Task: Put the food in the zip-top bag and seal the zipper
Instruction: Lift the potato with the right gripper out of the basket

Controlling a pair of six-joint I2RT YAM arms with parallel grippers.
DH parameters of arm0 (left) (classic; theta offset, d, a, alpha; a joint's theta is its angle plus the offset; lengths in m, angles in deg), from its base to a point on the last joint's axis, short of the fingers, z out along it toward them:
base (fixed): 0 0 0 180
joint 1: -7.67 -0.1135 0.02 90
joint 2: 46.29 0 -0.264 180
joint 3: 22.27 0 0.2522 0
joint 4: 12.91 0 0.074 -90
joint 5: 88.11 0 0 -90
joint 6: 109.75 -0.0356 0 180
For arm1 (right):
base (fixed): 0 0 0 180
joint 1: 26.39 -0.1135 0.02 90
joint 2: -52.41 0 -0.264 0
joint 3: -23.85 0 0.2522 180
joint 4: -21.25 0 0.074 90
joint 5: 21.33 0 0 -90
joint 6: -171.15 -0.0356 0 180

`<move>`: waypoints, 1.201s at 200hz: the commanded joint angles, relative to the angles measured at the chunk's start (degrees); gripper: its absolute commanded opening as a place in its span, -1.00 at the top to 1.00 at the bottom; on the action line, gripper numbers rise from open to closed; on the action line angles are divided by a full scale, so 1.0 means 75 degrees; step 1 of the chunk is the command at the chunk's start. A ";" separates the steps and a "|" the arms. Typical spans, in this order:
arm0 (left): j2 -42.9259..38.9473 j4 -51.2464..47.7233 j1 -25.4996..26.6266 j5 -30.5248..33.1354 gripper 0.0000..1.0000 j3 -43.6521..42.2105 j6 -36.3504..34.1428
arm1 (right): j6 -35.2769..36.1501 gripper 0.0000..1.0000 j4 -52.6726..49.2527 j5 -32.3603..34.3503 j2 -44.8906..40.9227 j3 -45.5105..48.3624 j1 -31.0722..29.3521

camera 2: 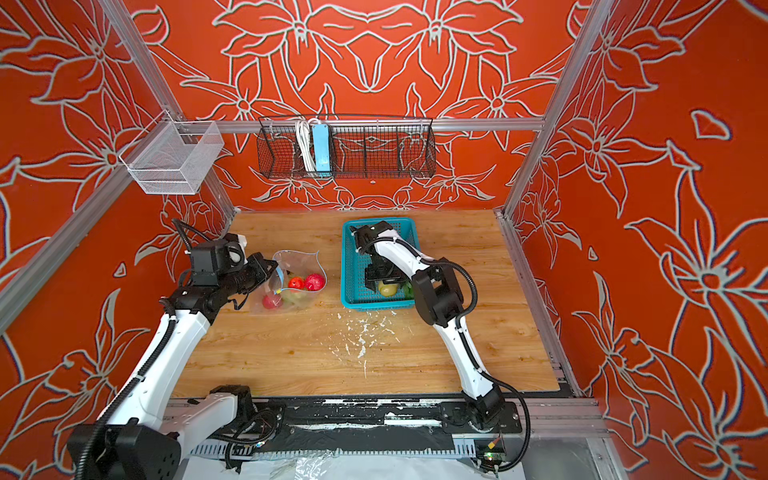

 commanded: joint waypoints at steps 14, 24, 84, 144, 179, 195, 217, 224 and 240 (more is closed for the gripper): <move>-0.0085 -0.0081 -0.0036 -0.0012 1.00 0.0087 -0.0092 | -0.0263 -0.76 0.0013 0.0054 -0.0084 -0.0015 0.0051; -0.0099 -0.0081 -0.0039 -0.0017 1.00 0.0081 -0.0087 | -0.0318 -0.71 0.0009 0.0075 -0.0058 0.0027 0.0060; -0.0109 -0.0080 -0.0045 0.0002 1.00 0.0065 -0.0095 | -0.0388 -0.35 0.0262 0.0043 -0.0020 0.0264 0.0066; -0.0100 -0.0057 -0.0051 -0.0032 1.00 0.0052 -0.0070 | -0.0304 -0.20 0.0440 0.0017 -0.0225 0.0506 0.0057; -0.0107 0.0001 -0.0049 -0.0027 1.00 0.0014 -0.0039 | -0.0351 -0.16 0.0932 -0.0136 -0.0806 0.0930 0.0047; -0.0131 -0.0010 -0.0048 0.0040 1.00 0.0006 -0.0053 | -0.0398 -0.13 0.1030 -0.0257 -0.0954 0.0957 0.0057; -0.0147 -0.0010 -0.0048 0.0084 1.00 -0.0010 -0.0066 | -0.0451 -0.12 0.1195 -0.0385 -0.1176 0.1065 0.0045; -0.0157 0.0010 -0.0048 0.0077 1.00 -0.0015 -0.0065 | -0.0476 -0.11 0.1251 -0.0423 -0.1253 0.1123 0.0045; -0.0192 0.0040 -0.0048 0.0100 1.00 -0.0047 -0.0059 | -0.0512 -0.11 0.1305 -0.0508 -0.1355 0.1189 0.0045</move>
